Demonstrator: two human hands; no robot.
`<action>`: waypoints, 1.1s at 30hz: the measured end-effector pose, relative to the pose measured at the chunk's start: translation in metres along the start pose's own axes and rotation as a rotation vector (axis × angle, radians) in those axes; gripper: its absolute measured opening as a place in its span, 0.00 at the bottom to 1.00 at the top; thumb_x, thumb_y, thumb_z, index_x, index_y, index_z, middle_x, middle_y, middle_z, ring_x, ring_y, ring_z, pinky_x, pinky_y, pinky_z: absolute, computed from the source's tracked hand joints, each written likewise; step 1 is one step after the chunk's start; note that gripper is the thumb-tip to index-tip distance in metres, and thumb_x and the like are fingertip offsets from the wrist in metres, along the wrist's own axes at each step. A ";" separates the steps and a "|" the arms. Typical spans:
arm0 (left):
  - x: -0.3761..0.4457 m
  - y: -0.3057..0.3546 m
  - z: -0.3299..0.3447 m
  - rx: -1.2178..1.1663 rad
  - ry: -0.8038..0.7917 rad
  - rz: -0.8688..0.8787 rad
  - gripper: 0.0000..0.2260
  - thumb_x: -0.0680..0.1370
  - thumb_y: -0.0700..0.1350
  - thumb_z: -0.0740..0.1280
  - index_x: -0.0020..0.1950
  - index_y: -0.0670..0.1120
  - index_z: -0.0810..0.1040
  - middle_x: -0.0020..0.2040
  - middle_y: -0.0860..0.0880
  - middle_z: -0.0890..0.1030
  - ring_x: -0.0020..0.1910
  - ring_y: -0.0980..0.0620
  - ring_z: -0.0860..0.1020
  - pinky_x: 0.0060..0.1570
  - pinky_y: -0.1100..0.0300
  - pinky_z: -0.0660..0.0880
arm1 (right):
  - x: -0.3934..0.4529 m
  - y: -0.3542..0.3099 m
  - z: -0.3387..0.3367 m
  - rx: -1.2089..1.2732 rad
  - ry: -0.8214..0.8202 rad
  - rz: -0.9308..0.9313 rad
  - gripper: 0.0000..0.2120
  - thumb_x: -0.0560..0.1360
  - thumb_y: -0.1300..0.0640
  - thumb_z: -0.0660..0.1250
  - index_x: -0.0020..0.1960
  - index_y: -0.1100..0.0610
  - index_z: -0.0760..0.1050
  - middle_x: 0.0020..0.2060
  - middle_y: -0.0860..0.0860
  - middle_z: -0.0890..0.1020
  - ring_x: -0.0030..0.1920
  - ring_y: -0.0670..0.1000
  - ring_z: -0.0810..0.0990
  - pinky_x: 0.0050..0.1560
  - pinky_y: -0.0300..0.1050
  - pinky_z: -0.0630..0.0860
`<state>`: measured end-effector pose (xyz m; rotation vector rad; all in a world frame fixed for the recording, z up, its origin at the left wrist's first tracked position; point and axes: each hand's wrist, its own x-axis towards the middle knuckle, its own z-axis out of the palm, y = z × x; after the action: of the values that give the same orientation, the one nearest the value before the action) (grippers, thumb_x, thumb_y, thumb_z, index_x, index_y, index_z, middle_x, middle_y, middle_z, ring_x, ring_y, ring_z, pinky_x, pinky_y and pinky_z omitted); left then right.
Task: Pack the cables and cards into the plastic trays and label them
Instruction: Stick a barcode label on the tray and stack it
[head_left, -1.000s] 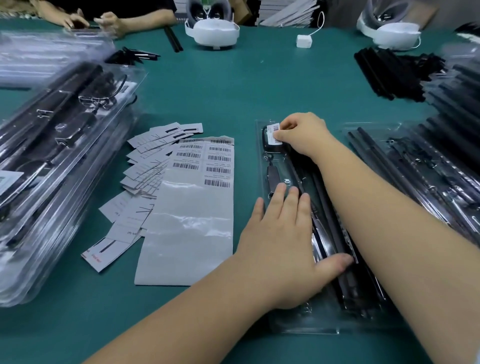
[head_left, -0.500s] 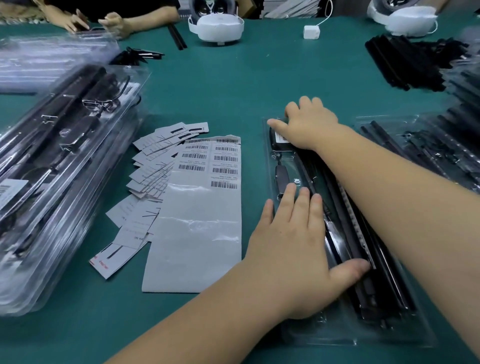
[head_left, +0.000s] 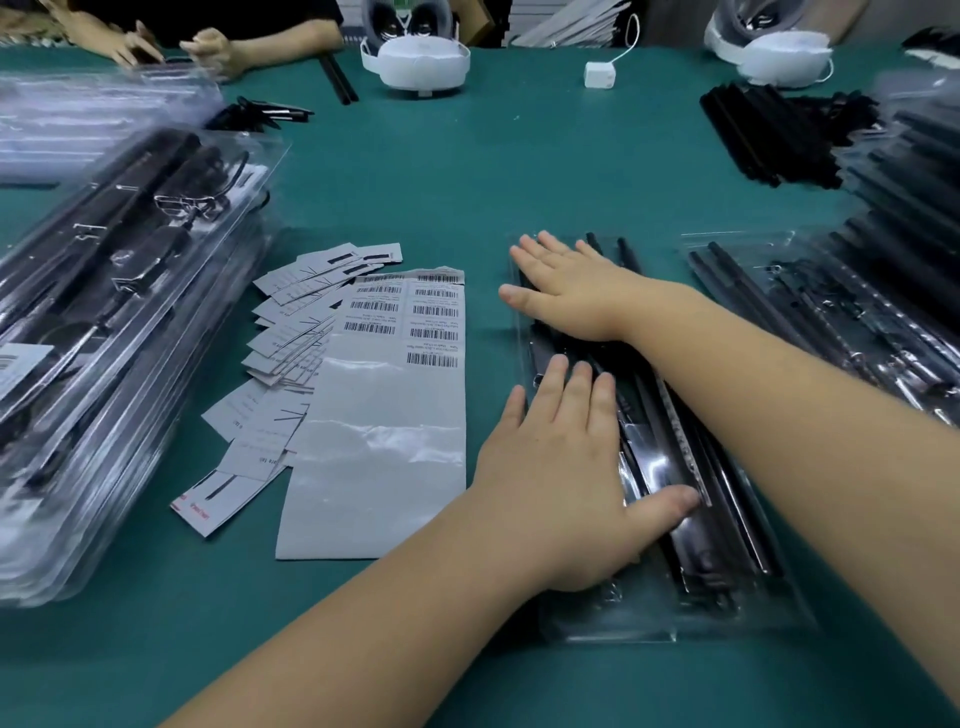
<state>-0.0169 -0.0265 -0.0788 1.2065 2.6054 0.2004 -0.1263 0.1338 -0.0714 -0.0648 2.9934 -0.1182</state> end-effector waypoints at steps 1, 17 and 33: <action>0.000 0.000 0.000 -0.002 0.001 -0.001 0.42 0.74 0.71 0.46 0.77 0.46 0.36 0.78 0.49 0.36 0.74 0.52 0.31 0.74 0.49 0.36 | -0.005 -0.004 -0.001 0.018 -0.010 0.008 0.34 0.80 0.37 0.43 0.78 0.56 0.44 0.78 0.50 0.45 0.77 0.48 0.41 0.75 0.52 0.40; -0.003 0.000 -0.009 -0.017 0.309 0.003 0.29 0.77 0.65 0.55 0.69 0.47 0.67 0.69 0.48 0.69 0.72 0.47 0.61 0.62 0.51 0.66 | -0.121 -0.014 0.000 1.221 0.529 0.349 0.04 0.77 0.56 0.63 0.49 0.49 0.77 0.44 0.47 0.83 0.50 0.49 0.81 0.60 0.49 0.74; -0.053 0.004 -0.036 -1.387 0.376 -0.389 0.04 0.74 0.47 0.66 0.43 0.47 0.74 0.32 0.52 0.69 0.34 0.52 0.68 0.39 0.58 0.64 | -0.202 -0.038 0.002 1.689 0.325 0.569 0.04 0.69 0.61 0.69 0.43 0.58 0.75 0.30 0.49 0.77 0.29 0.46 0.74 0.28 0.34 0.71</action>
<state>0.0084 -0.0646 -0.0339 0.1441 1.9736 1.8420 0.0751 0.1058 -0.0410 0.9593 1.9789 -2.4365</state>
